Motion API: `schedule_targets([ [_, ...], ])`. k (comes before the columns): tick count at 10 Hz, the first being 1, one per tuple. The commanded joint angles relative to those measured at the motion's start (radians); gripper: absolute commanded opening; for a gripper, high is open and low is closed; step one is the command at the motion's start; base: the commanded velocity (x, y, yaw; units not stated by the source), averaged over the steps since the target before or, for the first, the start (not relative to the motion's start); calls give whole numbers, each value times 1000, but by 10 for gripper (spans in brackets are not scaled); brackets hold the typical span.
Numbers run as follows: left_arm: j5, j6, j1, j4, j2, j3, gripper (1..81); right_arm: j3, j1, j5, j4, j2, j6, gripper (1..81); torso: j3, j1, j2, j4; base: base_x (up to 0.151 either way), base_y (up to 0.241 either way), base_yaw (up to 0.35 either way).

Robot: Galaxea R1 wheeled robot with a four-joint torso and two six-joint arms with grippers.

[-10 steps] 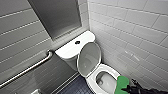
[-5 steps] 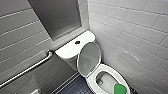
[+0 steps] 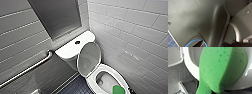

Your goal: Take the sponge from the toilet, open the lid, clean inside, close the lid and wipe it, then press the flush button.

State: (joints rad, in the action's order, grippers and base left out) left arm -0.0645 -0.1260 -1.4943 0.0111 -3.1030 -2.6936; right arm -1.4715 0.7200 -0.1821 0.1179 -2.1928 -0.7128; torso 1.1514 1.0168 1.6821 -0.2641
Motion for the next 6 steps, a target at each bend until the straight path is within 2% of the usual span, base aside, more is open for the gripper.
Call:
schedule_targets([
  [1, 87, -1, -33, -10, -7, 6, 811, 60, -344, -309, 120, 23, -7, 10, 0, 0, 0, 0, 0, 0, 0],
  [2, 87, -1, -31, -10, -7, 5, 811, 42, -409, -379, 120, 3, -7, 10, 0, 0, 0, 0, 0, 0, 0],
  [3, 87, -1, -33, -10, -7, 5, 811, 1, -447, -408, 120, -32, -7, 10, 0, 0, 0, 0, 0, 0, 0],
  [6, 87, -1, -33, -10, -7, 5, 811, -104, -451, -422, 121, -144, -7, 10, 0, 0, 1, 0, 0, 0, 0],
])
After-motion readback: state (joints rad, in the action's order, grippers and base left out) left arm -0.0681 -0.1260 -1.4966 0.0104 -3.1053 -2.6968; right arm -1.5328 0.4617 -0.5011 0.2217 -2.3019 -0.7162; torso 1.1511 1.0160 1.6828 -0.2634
